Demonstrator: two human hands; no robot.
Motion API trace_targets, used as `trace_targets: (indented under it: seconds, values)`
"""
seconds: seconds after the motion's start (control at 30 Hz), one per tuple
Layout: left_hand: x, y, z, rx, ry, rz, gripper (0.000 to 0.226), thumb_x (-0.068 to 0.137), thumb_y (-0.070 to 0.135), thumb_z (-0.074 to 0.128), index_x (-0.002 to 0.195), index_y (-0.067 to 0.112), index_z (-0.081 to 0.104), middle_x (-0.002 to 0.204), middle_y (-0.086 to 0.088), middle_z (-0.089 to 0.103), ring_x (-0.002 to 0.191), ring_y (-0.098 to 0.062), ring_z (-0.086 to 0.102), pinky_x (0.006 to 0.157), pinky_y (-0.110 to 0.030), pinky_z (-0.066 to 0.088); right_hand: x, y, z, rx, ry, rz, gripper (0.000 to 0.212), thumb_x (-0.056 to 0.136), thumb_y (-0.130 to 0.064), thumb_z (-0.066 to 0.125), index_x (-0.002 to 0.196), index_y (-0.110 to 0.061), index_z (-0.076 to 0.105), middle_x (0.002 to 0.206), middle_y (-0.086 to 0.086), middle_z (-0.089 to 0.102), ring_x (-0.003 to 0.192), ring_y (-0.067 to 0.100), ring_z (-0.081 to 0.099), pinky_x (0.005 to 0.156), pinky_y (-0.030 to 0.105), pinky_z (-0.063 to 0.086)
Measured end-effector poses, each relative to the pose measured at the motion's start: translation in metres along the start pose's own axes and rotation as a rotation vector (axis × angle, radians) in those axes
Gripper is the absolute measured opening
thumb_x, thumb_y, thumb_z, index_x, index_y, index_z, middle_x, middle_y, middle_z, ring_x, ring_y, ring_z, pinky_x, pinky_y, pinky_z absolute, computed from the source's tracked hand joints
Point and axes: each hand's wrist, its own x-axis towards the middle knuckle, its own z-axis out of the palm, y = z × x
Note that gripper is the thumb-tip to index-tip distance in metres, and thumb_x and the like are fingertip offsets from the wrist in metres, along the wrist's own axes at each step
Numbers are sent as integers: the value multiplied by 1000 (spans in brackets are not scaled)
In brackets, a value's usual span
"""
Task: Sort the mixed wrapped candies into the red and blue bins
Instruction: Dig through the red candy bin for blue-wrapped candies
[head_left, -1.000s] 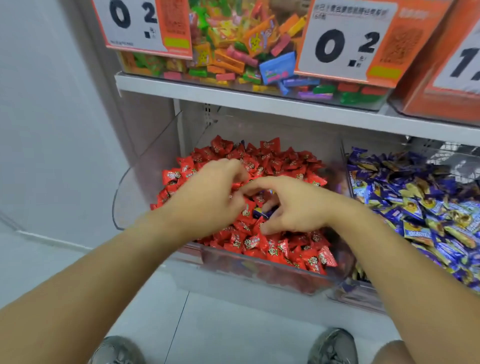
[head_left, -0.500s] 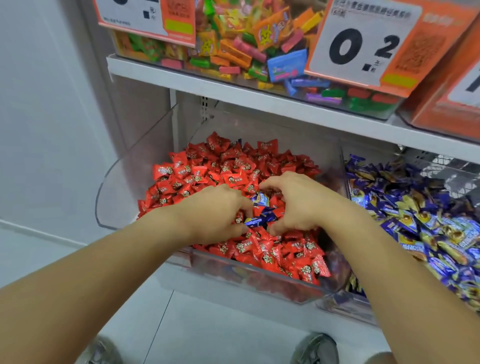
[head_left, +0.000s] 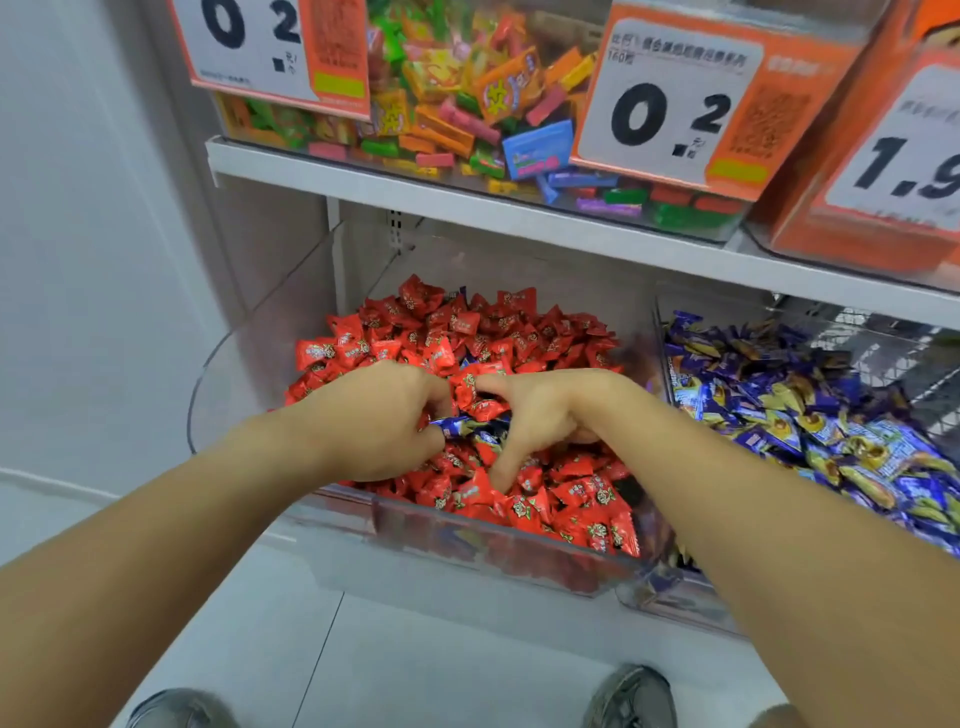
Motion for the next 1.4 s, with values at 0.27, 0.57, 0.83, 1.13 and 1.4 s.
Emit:
trace_targets:
  seconds: [0.27,0.57,0.83,1.13,1.4]
  values:
    - [-16,-7,-15,23,92,-47,12,87,31,62,93,22,65,80,3,65,78,-20,58,72,-36,50,3,-11,10,279,103,-67,107,64,-1,87,153,-27,34,143,11,47,116,31,60,89,40,57]
    - [-30,-32,-37,-27,142,-146,15,85,37,69,96,27,65,82,13,63,79,-10,61,67,-21,44,-15,-31,33,610,327,-332,88,54,-18,99,131,-31,58,112,-7,70,98,10,69,90,25,56]
    - [-43,-43,-38,-194,-94,-114,55,80,47,74,131,43,53,114,17,62,97,-1,60,86,-16,44,-28,-30,48,375,336,-461,93,79,-49,80,153,-38,25,147,-20,43,128,-2,47,107,20,39]
    - [-40,-44,-37,-180,156,-80,6,86,33,73,83,27,74,73,18,67,72,8,60,63,-6,40,-27,-4,33,299,492,-383,70,84,-43,76,144,-49,39,141,-3,55,80,8,72,71,19,49]
    - [-39,-45,-38,-442,235,-253,11,91,27,68,84,19,69,73,6,70,58,-2,59,57,-9,42,-31,-3,26,195,556,-324,61,89,-48,68,144,-43,41,132,-6,58,96,1,52,87,26,39]
